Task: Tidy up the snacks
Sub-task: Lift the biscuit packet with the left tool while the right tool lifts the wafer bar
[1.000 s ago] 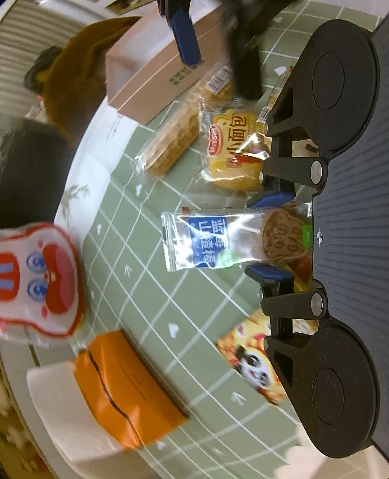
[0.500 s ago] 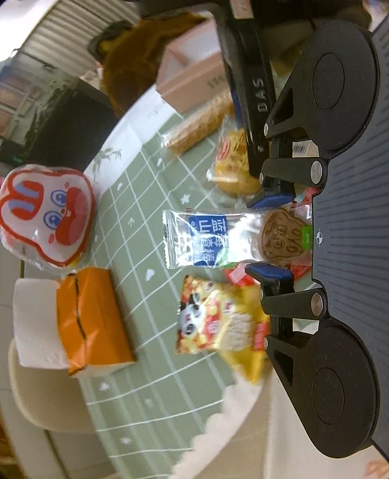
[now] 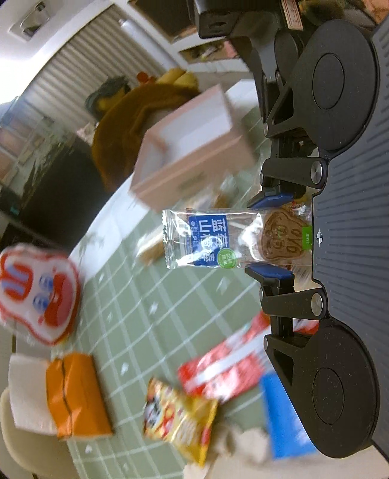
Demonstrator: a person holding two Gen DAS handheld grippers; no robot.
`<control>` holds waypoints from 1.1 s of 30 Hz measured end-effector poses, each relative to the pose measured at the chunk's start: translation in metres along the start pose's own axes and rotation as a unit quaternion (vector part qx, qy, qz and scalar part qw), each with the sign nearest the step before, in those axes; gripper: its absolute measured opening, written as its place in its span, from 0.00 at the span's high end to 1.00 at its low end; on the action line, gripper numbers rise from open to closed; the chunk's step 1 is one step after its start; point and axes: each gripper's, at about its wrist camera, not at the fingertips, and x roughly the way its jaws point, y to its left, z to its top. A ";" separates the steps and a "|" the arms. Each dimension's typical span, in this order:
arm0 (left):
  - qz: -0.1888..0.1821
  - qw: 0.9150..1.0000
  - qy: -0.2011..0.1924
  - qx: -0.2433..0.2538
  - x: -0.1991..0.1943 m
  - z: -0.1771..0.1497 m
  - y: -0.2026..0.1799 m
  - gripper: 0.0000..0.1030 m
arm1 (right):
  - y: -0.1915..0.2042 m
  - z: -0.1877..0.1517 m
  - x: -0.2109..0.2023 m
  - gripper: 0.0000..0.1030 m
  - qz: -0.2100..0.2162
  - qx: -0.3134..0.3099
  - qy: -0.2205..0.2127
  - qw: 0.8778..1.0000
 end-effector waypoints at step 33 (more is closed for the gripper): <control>0.092 0.993 0.068 0.031 0.019 -0.082 -0.040 0.59 | -0.029 -0.094 -0.015 0.29 -0.055 0.039 -0.048 0.997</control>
